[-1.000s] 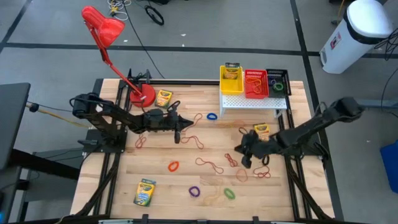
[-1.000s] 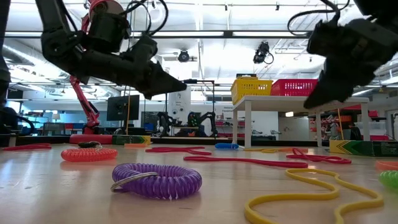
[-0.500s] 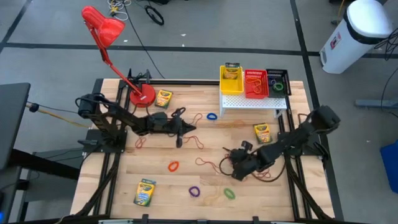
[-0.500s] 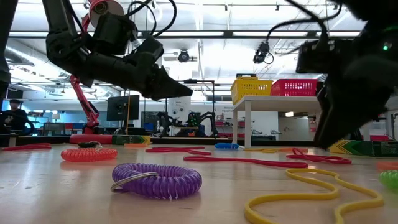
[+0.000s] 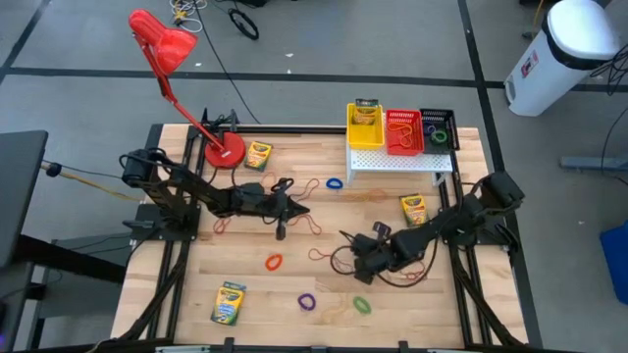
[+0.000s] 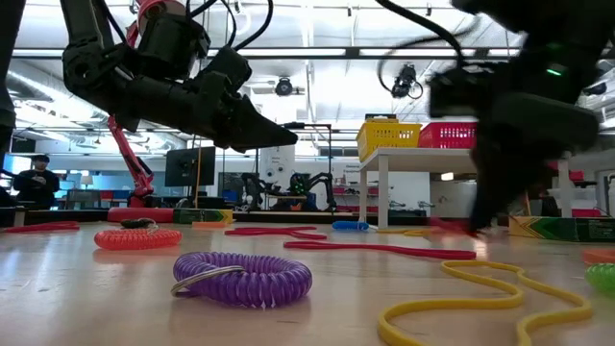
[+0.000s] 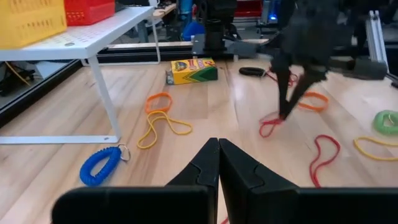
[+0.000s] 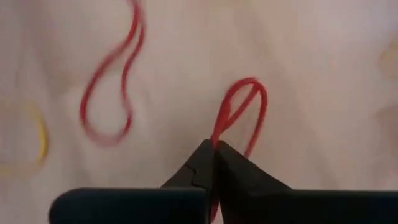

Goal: Pick & Place Office Desk Supplies
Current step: Put the red rubber band on the red basket

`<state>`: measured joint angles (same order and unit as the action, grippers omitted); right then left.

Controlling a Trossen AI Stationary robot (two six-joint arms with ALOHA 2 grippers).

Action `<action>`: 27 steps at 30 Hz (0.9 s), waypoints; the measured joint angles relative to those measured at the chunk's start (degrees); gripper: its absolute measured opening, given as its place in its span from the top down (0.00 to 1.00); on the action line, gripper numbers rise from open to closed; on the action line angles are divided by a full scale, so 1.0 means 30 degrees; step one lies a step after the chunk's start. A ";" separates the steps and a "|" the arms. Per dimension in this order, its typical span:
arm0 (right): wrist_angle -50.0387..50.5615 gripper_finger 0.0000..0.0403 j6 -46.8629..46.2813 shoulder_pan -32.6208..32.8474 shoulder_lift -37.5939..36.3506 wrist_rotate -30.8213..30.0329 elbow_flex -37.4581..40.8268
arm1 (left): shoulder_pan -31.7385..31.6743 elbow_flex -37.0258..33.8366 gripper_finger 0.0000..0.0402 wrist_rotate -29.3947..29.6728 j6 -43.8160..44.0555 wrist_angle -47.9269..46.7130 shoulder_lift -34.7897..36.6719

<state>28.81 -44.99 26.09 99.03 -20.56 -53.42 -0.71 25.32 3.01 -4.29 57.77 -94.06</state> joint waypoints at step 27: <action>0.7312 1.00 1.2685 -1.8207 -1.2780 -0.0616 -0.3154 | -0.0051 -0.0015 0.97 0.2004 -0.0389 0.0336 -0.0109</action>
<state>50.74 -6.93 -28.53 60.69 -22.41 -62.88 -0.86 25.28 9.02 -5.45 58.78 -94.39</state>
